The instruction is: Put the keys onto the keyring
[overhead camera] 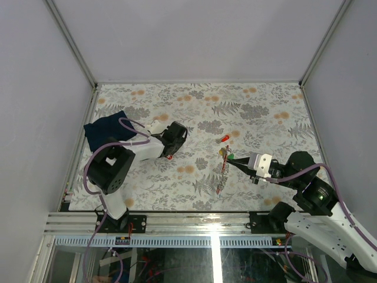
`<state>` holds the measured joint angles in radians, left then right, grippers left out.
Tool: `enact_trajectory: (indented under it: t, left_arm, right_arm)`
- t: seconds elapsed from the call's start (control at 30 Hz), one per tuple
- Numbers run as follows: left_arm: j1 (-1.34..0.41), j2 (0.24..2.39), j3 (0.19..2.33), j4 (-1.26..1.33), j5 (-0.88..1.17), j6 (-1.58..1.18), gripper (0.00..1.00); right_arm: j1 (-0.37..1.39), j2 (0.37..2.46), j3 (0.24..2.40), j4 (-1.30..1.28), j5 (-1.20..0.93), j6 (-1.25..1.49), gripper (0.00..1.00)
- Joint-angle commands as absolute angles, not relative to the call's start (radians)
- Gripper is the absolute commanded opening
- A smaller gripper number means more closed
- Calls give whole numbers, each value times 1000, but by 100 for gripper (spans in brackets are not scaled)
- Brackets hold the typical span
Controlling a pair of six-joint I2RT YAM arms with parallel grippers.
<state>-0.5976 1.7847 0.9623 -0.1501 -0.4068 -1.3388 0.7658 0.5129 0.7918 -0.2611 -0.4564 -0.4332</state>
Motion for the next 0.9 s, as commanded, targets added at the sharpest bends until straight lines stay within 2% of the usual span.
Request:
enact_trajectory:
  t: [0.0,0.27,0.5,0.87]
  left_arm:
    - [-582,1819,941,-149,-461,-1357,45]
    - [-563,1831,940,-146,-463,-1355,42]
    - [-563,1836,936,-147,-466,-1354,28]
    - [-563,1822,938,-167,-482,-1331,12]
  right_arm:
    - [771,503,801,-204,-462,-414,0]
    - [771,507,804,-204,-463,-414,0]
    - [771,507,804,-201,-460,-413,0]
    - [771,508,802,-201,-460,-408,0]
